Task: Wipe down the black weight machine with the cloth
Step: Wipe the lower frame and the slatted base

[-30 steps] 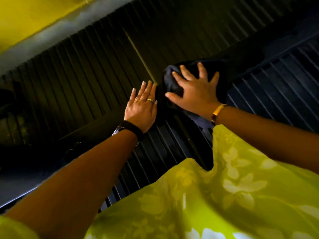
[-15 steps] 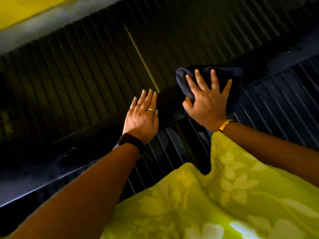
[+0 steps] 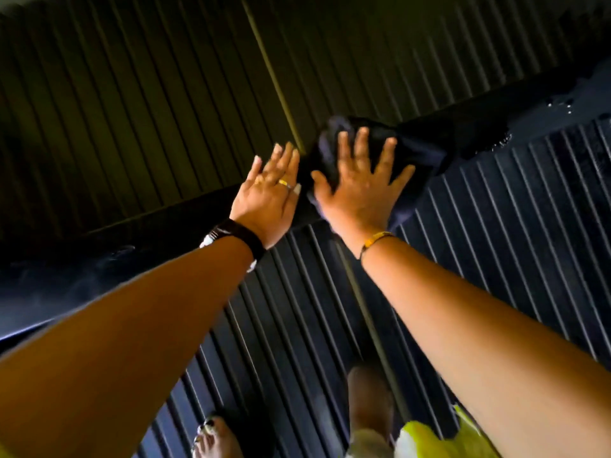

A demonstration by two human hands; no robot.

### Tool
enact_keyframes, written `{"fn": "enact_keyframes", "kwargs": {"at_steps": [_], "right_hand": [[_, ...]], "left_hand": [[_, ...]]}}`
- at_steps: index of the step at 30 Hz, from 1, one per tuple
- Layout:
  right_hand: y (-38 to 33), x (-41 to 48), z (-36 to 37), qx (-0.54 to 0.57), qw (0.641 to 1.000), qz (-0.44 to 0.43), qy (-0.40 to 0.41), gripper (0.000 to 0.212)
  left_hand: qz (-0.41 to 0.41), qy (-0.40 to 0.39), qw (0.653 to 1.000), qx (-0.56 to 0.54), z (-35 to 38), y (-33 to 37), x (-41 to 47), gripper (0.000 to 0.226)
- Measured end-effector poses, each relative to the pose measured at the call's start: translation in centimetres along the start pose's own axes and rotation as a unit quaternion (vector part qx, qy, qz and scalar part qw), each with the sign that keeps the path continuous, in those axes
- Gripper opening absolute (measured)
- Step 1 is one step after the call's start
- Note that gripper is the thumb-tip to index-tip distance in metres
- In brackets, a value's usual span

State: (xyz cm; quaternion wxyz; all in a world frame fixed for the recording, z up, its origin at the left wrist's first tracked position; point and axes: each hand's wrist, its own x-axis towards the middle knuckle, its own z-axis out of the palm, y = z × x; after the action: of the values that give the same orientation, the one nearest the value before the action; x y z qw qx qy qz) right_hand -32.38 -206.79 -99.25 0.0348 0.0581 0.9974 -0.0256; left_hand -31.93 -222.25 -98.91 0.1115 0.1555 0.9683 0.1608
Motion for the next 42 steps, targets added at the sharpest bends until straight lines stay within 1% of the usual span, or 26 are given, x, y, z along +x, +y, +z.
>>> {"fn": "enact_keyframes", "kwargs": {"at_steps": [2, 4, 6, 8, 9, 10, 12, 13, 15, 17, 18, 19, 22, 24, 26, 28, 29, 30, 32, 37, 39, 42], "right_hand": [[-2.3, -2.8, 0.2, -0.005, 0.997, -0.075, -0.021, 0.067], [-4.0, -5.4, -0.1, 0.004, 0.983, -0.18, -0.029, 0.057], [-5.2, -8.6, -1.3, 0.079, 0.951, -0.298, -0.015, 0.042], [-6.1, -12.3, -3.2, 0.179, 0.919, -0.35, -0.015, 0.029], [-6.4, -14.0, -4.3, 0.204, 0.913, -0.352, -0.027, 0.02], [-6.6, -15.7, -5.9, 0.213, 0.917, -0.333, -0.045, 0.016], [-6.1, -18.3, -8.8, 0.207, 0.935, -0.282, -0.053, 0.031], [-5.5, -19.2, -9.9, 0.202, 0.943, -0.263, -0.038, 0.034], [-4.1, -20.8, -13.3, 0.2, 0.947, -0.249, -0.024, 0.026], [-2.8, -21.9, -16.2, 0.216, 0.945, -0.244, -0.026, 0.034], [-2.3, -22.1, -17.6, 0.221, 0.945, -0.239, -0.026, 0.032], [-1.8, -22.1, -18.6, 0.224, 0.947, -0.23, -0.015, 0.028], [-0.1, -20.8, -23.1, 0.238, 0.946, -0.218, -0.019, 0.034], [1.1, -19.8, -25.2, 0.236, 0.944, -0.23, -0.017, 0.033], [2.5, -18.5, -27.6, 0.236, 0.941, -0.24, -0.012, 0.033], [4.0, -17.2, -30.1, 0.244, 0.94, -0.238, -0.01, 0.027], [4.7, -16.8, -30.9, 0.247, 0.94, -0.237, -0.009, 0.028], [5.4, -16.4, -32.0, 0.248, 0.94, -0.235, -0.01, 0.032], [6.6, -15.8, -33.5, 0.252, 0.939, -0.233, -0.005, 0.037], [9.4, -15.0, -34.9, 0.241, 0.943, -0.23, -0.004, 0.04], [9.9, -14.5, -34.8, 0.225, 0.948, -0.224, -0.001, 0.04], [11.1, -13.9, -34.3, 0.199, 0.96, -0.198, -0.024, 0.041]], "left_hand": [[-0.064, 0.037, 0.997, -0.031, -0.8, 0.0, -1.5, 0.061], [-0.127, 0.047, 0.99, -0.043, -1.7, 0.0, -4.6, 0.059], [-0.136, 0.025, 0.989, -0.055, -2.9, 0.4, -9.3, 0.059], [-0.143, 0.004, 0.988, -0.062, -4.4, 0.7, -14.0, 0.058], [-0.156, -0.007, 0.986, -0.061, -5.2, 0.9, -15.9, 0.057], [-0.17, -0.016, 0.984, -0.056, -6.4, 1.3, -17.9, 0.057], [-0.194, -0.029, 0.979, -0.051, -8.7, 2.6, -20.7, 0.056], [-0.205, -0.033, 0.977, -0.057, -9.6, 3.4, -21.6, 0.056], [-0.224, -0.04, 0.971, -0.07, -11.8, 5.9, -23.1, 0.057], [-0.241, -0.04, 0.967, -0.073, -14.0, 8.6, -23.7, 0.054], [-0.249, -0.038, 0.965, -0.076, -14.8, 9.9, -23.7, 0.052], [-0.255, -0.031, 0.963, -0.079, -15.6, 11.2, -23.6, 0.053], [-0.271, -0.007, 0.958, -0.094, -18.8, 15.3, -22.7, 0.053], [-0.275, -0.003, 0.956, -0.103, -20.5, 17.3, -21.9, 0.056], [-0.271, -0.008, 0.957, -0.101, -22.4, 19.2, -21.0, 0.057], [-0.273, -0.025, 0.957, -0.092, -23.9, 20.9, -20.2, 0.054], [-0.274, -0.027, 0.957, -0.09, -24.4, 21.5, -19.8, 0.054], [-0.278, -0.026, 0.956, -0.088, -25.2, 22.3, -19.4, 0.054], [-0.279, -0.019, 0.956, -0.083, -26.2, 23.6, -18.7, 0.054], [-0.292, -0.013, 0.953, -0.084, -27.5, 26.6, -16.4, 0.055], [-0.282, -0.005, 0.956, -0.076, -27.6, 26.7, -15.2, 0.055], [-0.25, -0.033, 0.966, -0.058, -27.5, 26.3, -13.4, 0.055]]}}
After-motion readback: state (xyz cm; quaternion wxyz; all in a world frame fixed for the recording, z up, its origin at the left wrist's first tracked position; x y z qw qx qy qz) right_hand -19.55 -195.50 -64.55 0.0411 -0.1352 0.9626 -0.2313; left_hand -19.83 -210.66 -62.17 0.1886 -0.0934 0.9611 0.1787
